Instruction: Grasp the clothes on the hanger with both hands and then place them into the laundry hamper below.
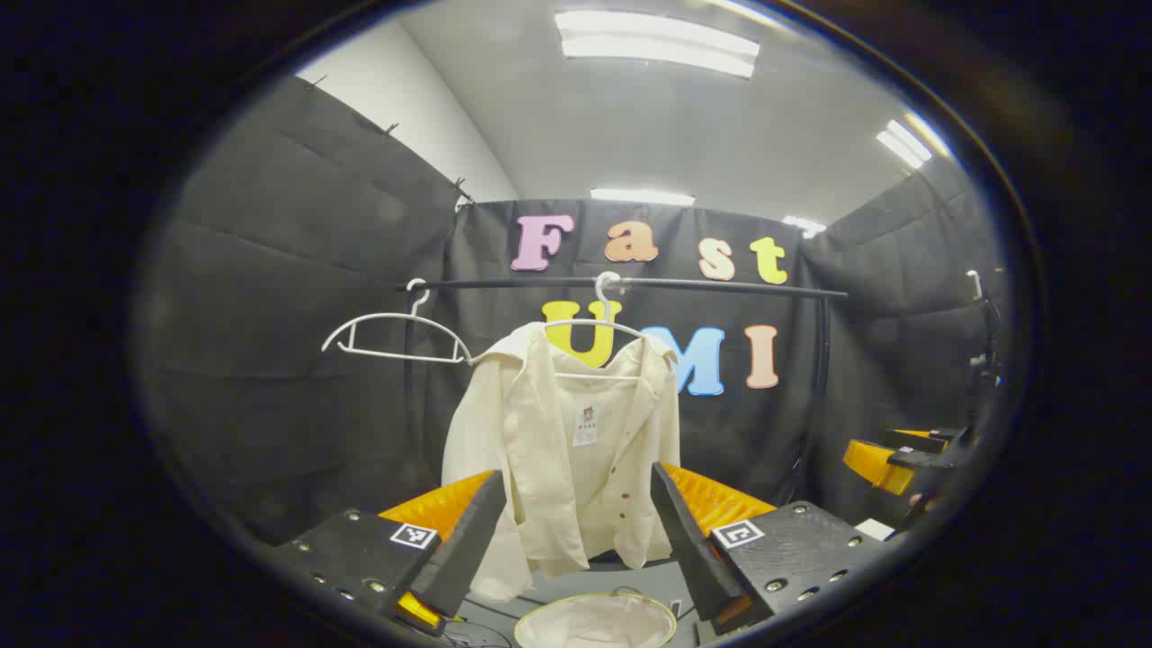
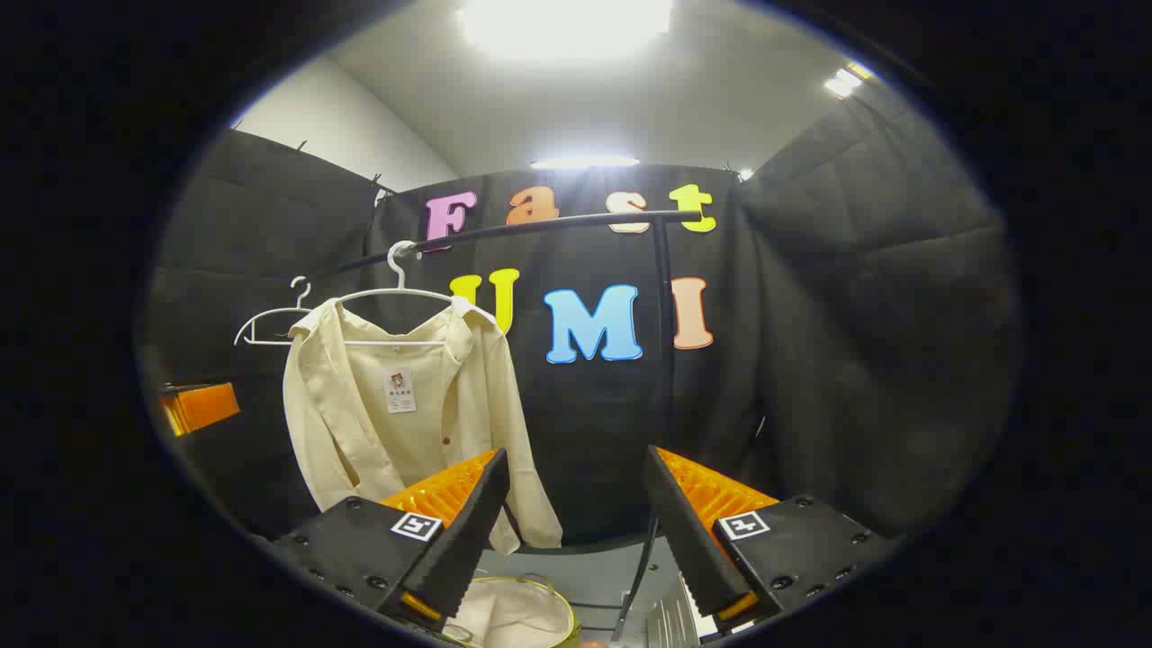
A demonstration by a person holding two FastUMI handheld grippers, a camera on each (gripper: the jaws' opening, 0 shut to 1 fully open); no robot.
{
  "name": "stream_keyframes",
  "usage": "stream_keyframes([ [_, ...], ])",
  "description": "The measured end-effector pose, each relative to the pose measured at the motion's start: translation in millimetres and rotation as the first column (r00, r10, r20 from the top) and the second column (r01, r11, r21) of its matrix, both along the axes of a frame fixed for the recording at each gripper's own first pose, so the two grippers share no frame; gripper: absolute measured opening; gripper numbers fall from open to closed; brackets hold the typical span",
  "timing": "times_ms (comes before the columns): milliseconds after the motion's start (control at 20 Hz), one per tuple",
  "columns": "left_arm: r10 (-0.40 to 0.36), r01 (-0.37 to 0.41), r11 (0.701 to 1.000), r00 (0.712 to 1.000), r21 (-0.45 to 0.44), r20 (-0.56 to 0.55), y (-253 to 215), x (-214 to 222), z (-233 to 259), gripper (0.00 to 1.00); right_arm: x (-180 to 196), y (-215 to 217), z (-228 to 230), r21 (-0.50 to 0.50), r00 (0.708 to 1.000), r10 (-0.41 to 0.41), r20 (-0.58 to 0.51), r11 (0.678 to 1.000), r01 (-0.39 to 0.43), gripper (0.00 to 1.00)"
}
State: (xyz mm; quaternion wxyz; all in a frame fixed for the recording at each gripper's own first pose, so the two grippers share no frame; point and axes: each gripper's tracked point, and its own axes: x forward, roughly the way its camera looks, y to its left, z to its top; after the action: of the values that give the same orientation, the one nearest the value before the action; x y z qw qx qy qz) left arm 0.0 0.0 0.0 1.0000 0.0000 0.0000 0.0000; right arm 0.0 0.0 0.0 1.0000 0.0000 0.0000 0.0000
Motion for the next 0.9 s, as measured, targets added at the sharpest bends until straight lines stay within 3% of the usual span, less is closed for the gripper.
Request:
stream_keyframes([
  [50, 0.003, -0.003, 1.0, 1.0, -0.003, -0.005, 2, 0, -3, 0.94, -9, 9, -6, 0.001, 1.0, 0.005, -0.004, 1.0, -0.005, 0.95],
  [200, 0.013, -0.013, 1.0, 1.0, -0.01, -0.024, 9, -1, -9, 0.94, -19, 24, -7, -0.003, 1.0, 0.019, -0.015, 1.0, -0.019, 0.92],
  [300, 0.021, -0.021, 1.0, 0.999, -0.009, -0.025, 13, -1, -10, 0.94, -18, 29, -6, -0.012, 1.0, 0.025, -0.016, 1.0, -0.025, 0.96],
  [900, 0.05, -0.051, 0.998, 0.998, -0.032, -0.045, 40, 12, -18, 0.94, -8, 53, -5, -0.022, 0.999, 0.031, -0.043, 0.999, -0.032, 0.96],
])
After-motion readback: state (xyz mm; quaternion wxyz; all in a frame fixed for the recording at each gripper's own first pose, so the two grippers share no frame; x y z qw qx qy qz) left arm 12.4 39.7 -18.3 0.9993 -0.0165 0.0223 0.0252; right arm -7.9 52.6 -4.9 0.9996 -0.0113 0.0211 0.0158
